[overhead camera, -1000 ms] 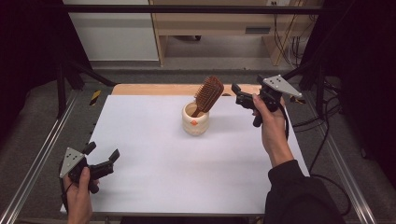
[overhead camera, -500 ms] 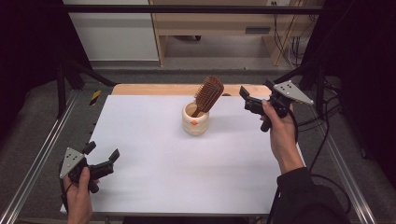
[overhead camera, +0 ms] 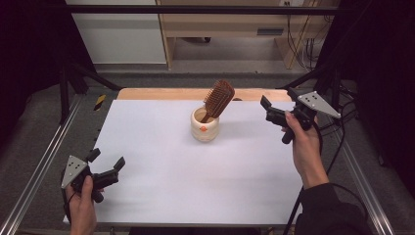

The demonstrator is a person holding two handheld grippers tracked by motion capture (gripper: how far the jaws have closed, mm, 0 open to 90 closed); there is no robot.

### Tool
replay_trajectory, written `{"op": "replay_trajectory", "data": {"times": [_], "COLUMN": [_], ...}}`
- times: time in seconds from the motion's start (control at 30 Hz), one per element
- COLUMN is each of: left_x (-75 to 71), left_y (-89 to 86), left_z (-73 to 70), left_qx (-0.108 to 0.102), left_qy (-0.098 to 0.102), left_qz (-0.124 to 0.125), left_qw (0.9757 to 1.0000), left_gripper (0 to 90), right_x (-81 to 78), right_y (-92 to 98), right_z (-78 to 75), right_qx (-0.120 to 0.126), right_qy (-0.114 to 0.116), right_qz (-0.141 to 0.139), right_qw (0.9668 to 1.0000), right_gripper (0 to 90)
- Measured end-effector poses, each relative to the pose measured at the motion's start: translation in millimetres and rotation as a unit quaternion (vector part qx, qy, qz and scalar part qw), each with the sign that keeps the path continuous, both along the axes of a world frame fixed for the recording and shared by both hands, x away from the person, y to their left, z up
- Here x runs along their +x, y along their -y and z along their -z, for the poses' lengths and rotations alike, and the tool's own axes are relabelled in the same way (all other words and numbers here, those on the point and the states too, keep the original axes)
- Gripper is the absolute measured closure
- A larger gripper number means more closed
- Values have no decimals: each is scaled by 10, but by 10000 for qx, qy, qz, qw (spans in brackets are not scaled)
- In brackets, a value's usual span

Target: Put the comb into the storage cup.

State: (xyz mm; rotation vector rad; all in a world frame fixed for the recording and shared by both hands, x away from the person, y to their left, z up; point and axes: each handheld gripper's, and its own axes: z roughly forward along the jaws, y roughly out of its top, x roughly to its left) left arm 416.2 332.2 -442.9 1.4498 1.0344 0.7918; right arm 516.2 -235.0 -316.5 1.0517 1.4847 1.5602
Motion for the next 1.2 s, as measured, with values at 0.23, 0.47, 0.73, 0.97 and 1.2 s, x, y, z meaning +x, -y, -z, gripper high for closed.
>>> {"op": "replay_trajectory", "data": {"times": [0.23, 0.47, 0.73, 0.97, 1.2], "left_x": [-21, -9, -20, -13, -16], "left_y": [-31, -31, -44, -57, -68], "left_z": [5, -2, 18, 19, 17], "left_qx": [-72, -79, 65, -37, -55], "left_qy": [-12, -3, 42, 17, 28], "left_qz": [11, 5, -70, -90, -110], "left_qw": [10000, 10000, 9999, 10000, 9999], "left_gripper": [13, 13, 13, 15, 15], "right_x": [-94, -170, -232, -284, -364], "right_y": [72, 142, 180, 174, 165], "right_z": [44, 84, 184, 287, 379], "right_qx": [-80, -73, -91, -175, -332], "right_qy": [-38, -92, -154, -162, -189], "right_qz": [-13, -12, -93, -134, -165], "right_qw": [10000, 9999, 9998, 9996, 9991], "right_gripper": [32, 32, 31, 28, 27]}}
